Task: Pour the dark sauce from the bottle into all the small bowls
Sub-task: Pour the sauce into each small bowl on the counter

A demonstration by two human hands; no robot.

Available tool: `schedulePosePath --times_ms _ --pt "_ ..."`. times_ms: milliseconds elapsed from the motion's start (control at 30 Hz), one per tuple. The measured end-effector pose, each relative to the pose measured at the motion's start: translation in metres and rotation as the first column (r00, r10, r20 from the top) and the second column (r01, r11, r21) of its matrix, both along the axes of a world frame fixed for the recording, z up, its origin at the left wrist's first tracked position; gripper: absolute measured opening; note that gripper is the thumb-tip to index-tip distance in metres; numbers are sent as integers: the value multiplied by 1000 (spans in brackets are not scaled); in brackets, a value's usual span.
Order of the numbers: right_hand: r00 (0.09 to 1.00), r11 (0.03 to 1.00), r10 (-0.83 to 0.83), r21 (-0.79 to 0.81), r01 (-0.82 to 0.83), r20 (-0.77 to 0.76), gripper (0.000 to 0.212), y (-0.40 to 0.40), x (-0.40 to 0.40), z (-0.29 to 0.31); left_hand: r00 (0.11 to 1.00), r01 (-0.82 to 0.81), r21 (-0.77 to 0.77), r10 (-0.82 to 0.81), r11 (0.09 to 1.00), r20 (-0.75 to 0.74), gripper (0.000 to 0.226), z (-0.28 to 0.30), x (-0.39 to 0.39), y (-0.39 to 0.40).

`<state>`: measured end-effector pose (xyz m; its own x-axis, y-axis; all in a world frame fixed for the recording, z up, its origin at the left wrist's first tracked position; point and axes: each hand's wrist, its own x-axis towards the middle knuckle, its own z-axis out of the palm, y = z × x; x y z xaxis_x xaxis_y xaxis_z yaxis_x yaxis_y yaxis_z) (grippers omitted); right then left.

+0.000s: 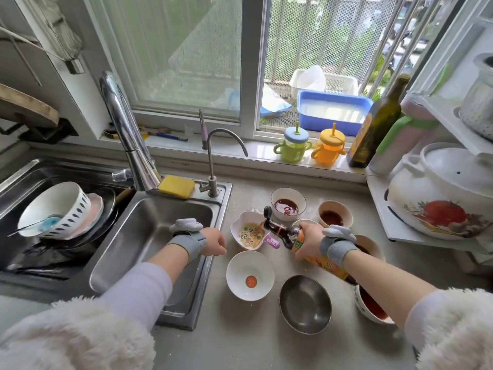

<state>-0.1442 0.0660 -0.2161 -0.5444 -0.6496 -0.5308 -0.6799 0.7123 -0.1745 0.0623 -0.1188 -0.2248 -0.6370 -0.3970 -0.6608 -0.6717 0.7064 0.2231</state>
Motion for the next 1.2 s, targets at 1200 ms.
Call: schedulePosePath --times_ms 1200 --pt "998 997 25 71 -22 -53 65 -7 -1 7 1000 -8 -13 8 1000 10 38 12 2 2"
